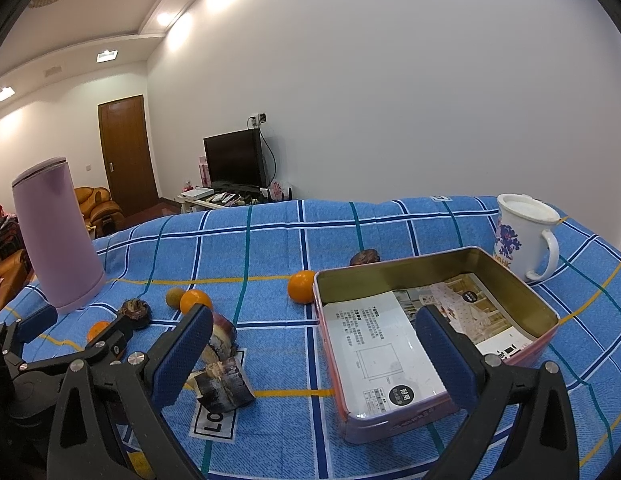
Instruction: Organize fruits
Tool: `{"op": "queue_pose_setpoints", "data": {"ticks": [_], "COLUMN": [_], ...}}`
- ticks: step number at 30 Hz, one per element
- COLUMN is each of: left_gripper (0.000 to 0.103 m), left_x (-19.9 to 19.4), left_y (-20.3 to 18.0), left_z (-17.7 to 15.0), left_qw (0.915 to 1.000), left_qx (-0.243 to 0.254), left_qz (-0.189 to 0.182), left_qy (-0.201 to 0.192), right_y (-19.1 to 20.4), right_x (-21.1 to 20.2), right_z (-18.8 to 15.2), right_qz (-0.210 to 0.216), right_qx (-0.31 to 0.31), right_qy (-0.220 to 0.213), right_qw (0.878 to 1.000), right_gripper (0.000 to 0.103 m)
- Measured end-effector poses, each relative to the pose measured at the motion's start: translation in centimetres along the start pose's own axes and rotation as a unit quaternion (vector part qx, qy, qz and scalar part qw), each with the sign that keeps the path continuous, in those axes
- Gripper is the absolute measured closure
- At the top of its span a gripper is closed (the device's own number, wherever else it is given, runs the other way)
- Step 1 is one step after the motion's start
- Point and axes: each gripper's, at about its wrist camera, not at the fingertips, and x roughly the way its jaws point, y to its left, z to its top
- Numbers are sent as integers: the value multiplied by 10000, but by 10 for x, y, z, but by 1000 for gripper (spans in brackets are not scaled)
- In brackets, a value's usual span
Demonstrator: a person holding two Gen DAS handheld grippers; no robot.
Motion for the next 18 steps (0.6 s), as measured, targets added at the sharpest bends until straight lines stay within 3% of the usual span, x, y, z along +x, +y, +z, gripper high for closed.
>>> {"op": "queue_pose_setpoints", "data": {"ticks": [8,13,18], "left_gripper": [0,0,0], "left_x": [0,-4,-2], "left_y": [-6,-7,-16], "left_z": [3,13,38], "left_qw": [9999,9996,9976], "left_qx": [114,152,149], "left_qz": [-58,-212,-596], "left_qy": [-19,113,328], "right_y": [-8,-21,-39], "right_x": [-2,3,17], "right_z": [3,14,31], "right_qz": [6,13,114], "right_qx": [84,-3,-196], "right_qy": [-11,203,629], "right_qw": [10000,9998,9978], "right_gripper": [1,1,1]}}
